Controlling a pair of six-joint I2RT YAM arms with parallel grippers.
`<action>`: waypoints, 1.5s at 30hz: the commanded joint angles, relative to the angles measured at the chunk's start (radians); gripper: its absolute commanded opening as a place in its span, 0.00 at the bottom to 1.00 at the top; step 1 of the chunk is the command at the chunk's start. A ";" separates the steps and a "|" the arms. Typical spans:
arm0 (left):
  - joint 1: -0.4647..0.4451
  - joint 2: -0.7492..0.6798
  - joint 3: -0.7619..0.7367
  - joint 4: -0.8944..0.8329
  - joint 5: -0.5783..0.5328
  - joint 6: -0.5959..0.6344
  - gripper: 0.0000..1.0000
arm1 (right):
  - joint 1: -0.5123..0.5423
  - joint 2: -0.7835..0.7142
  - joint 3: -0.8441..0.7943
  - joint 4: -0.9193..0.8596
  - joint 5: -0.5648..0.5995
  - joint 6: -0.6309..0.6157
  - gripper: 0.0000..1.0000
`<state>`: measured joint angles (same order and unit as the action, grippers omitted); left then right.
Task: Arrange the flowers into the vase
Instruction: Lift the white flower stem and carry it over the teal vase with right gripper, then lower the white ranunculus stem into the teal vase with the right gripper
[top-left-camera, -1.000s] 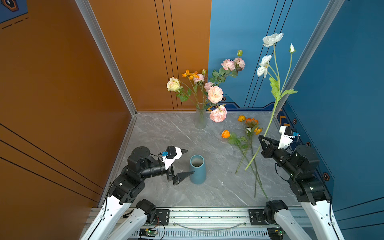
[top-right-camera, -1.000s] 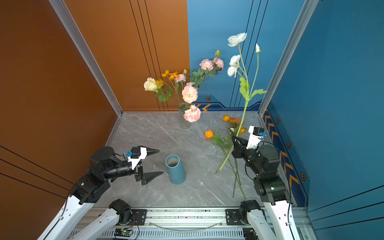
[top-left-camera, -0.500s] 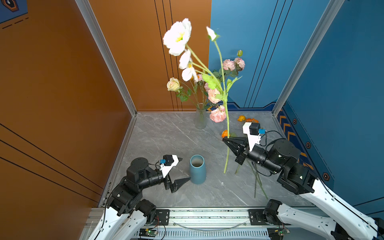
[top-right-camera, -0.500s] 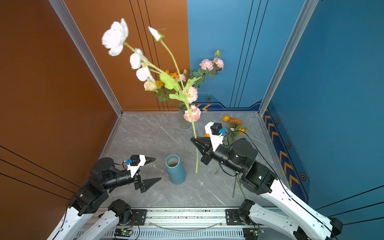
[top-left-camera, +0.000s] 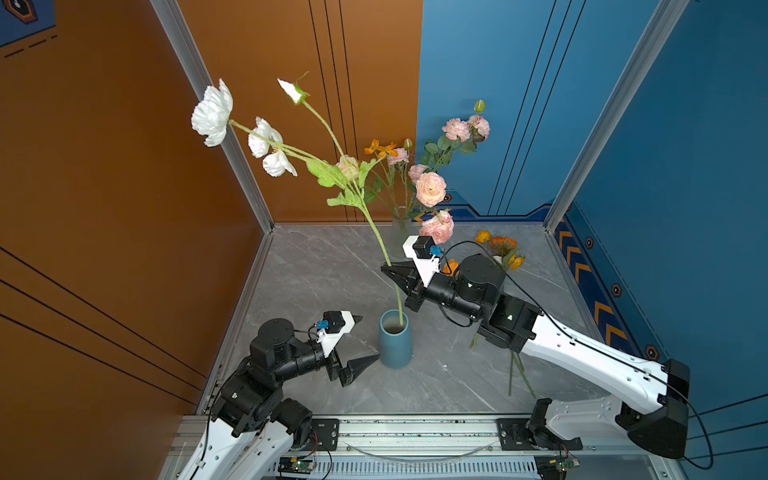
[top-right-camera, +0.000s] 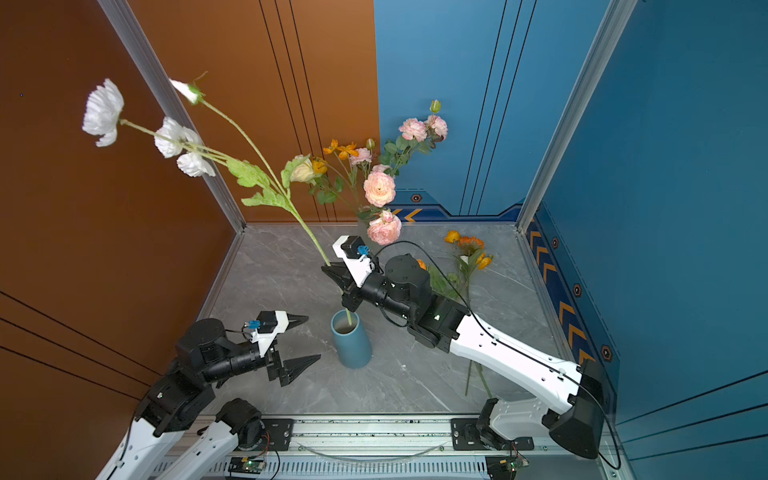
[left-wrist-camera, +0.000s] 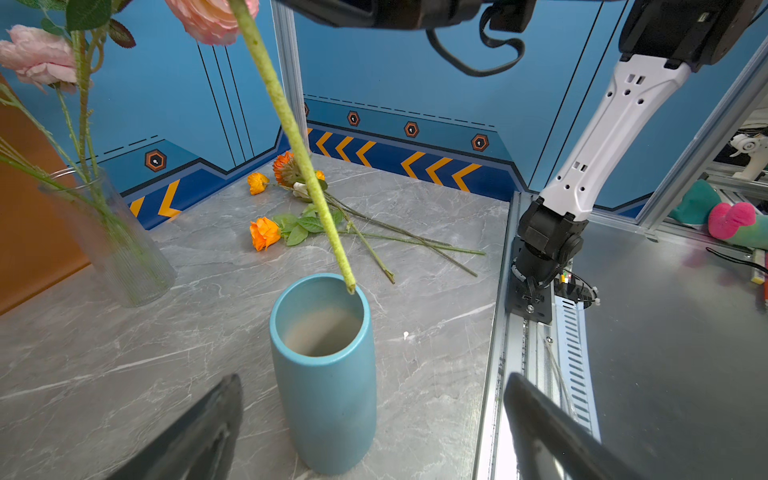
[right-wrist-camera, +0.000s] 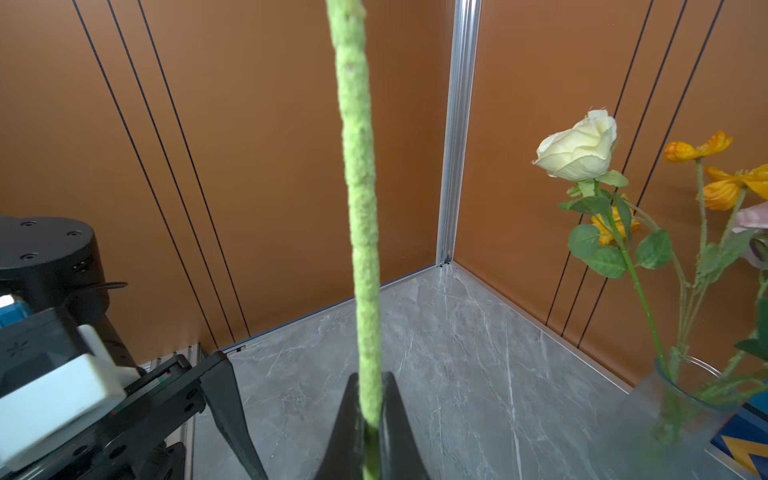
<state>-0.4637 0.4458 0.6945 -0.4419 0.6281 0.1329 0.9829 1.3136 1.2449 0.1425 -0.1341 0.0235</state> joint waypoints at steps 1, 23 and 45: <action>0.005 0.002 -0.011 -0.006 -0.015 -0.007 0.98 | 0.019 0.022 -0.005 0.122 -0.008 -0.037 0.00; 0.016 0.010 -0.013 -0.006 -0.013 0.000 0.98 | 0.093 -0.017 -0.387 0.322 0.114 -0.030 0.00; 0.017 0.033 -0.016 -0.005 -0.002 -0.001 0.98 | 0.126 -0.011 -0.496 0.387 0.223 -0.009 0.21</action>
<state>-0.4568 0.4744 0.6933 -0.4416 0.6277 0.1329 1.1015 1.3128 0.7624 0.5030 0.0582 0.0044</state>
